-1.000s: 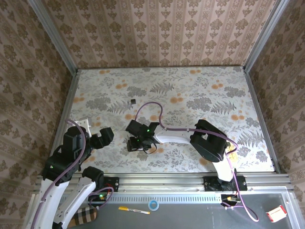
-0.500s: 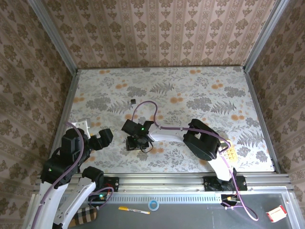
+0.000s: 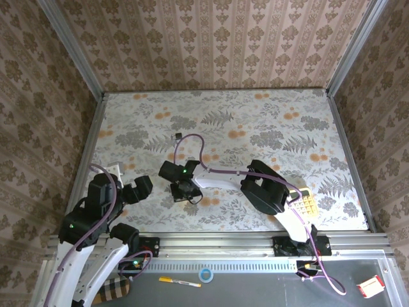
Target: Unlock with the key
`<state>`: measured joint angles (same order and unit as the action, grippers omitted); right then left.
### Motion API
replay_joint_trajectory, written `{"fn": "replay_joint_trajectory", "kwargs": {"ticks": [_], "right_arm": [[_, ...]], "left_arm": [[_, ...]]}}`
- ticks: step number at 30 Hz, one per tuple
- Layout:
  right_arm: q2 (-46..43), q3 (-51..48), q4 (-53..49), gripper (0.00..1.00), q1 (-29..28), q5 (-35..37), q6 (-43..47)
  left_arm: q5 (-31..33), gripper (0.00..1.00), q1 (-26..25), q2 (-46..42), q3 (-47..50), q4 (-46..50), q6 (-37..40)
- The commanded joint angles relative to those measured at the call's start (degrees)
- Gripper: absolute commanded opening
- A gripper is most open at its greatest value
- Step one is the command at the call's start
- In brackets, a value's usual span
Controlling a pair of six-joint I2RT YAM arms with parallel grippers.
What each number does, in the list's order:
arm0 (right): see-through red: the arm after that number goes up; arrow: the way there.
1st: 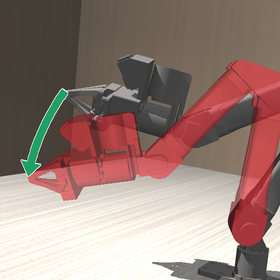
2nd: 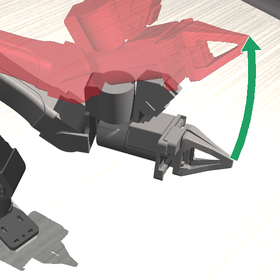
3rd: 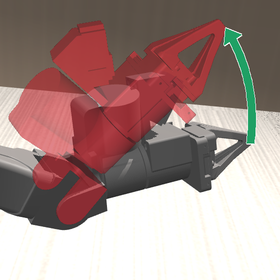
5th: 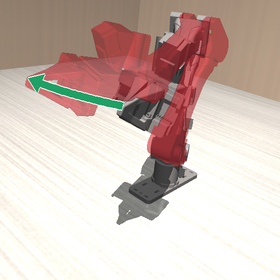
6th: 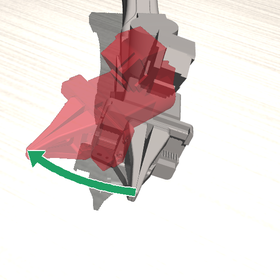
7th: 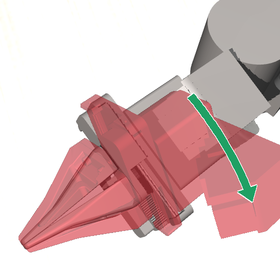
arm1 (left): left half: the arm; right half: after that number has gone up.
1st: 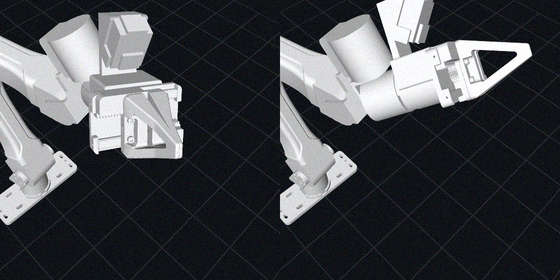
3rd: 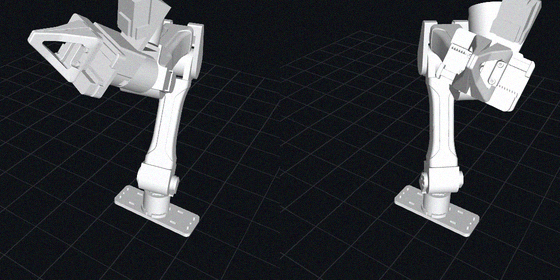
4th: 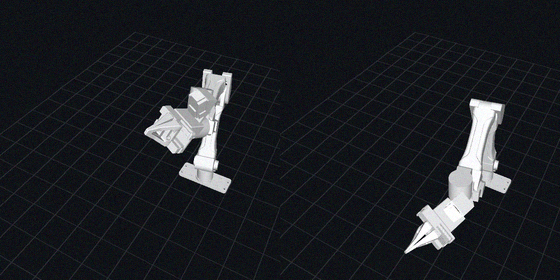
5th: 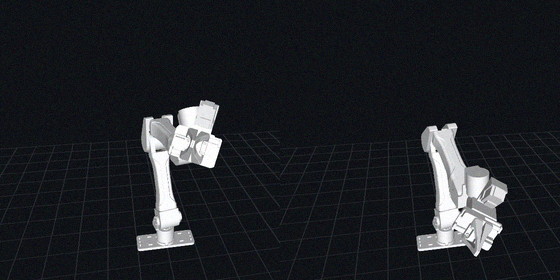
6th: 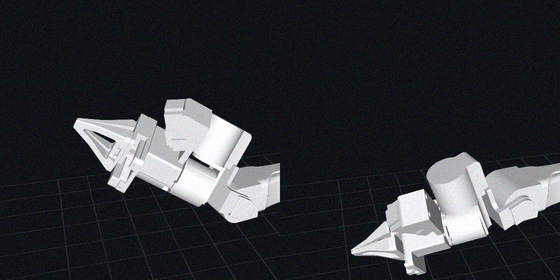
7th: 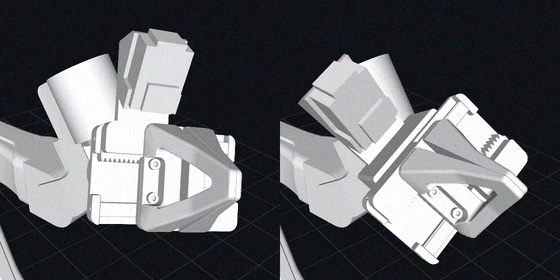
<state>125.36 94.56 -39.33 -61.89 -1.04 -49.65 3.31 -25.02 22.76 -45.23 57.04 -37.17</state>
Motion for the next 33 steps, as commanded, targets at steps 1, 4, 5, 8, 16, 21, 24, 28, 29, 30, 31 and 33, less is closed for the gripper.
{"fn": "replay_joint_trajectory", "kwargs": {"ticks": [1,4,5,8,16,21,24,28,29,30,31,33], "right_arm": [[-0.5,-5.0,2.0,0.06,0.3,2.7,-0.2],[-4.4,-8.5,3.8,0.0,0.5,3.4,-0.2],[-6.0,-9.7,4.6,0.0,0.5,3.6,-0.2],[-10.8,-12.7,6.6,0.0,0.9,3.7,0.2],[-24.4,-17.2,7.1,0.0,3.2,4.1,2.4],[-31.0,-19.3,6.3,0.0,5.3,3.6,3.9],[-34.1,-21.2,7.5,0.0,6.5,2.7,4.3],[-37.6,-23.5,10.0,0.0,7.6,2.0,4.5],[-38.4,-24.1,10.5,0.0,7.8,1.9,4.4],[-39.2,-24.6,10.9,0.0,8.0,1.8,4.3],[-39.8,-25.0,11.0,0.0,8.1,1.7,4.2],[-41.1,-26.2,11.9,0.0,8.4,1.3,3.9]], "left_arm": [[-2.1,0.94,0.3,0.2,1.7,-1.6,-3.6],[-5.0,0.93,0.4,1.8,3.8,-5.5,-5.5],[-6.3,0.93,0.4,2.5,4.5,-6.9,-6.2],[-9.8,0.92,0.2,4.3,6.2,-12.3,-8.3],[-16.9,0.92,-3.3,7.3,13.2,-30.2,-17.4],[-18.6,0.92,-6.5,11.7,16.0,-40.3,-26.2],[-20.6,0.92,-8.1,14.3,17.5,-47.7,-32.7],[-21.2,0.92,-12.1,18.5,21.4,-61.2,-43.0],[-21.1,0.92,-13.1,19.9,22.0,-63.9,-44.8],[-20.9,0.92,-14.1,21.1,22.4,-66.2,-46.2],[-20.6,0.92,-14.9,21.9,22.5,-68.0,-47.2],[-19.8,0.92,-16.7,23.5,22.1,-70.4,-48.4]]}}
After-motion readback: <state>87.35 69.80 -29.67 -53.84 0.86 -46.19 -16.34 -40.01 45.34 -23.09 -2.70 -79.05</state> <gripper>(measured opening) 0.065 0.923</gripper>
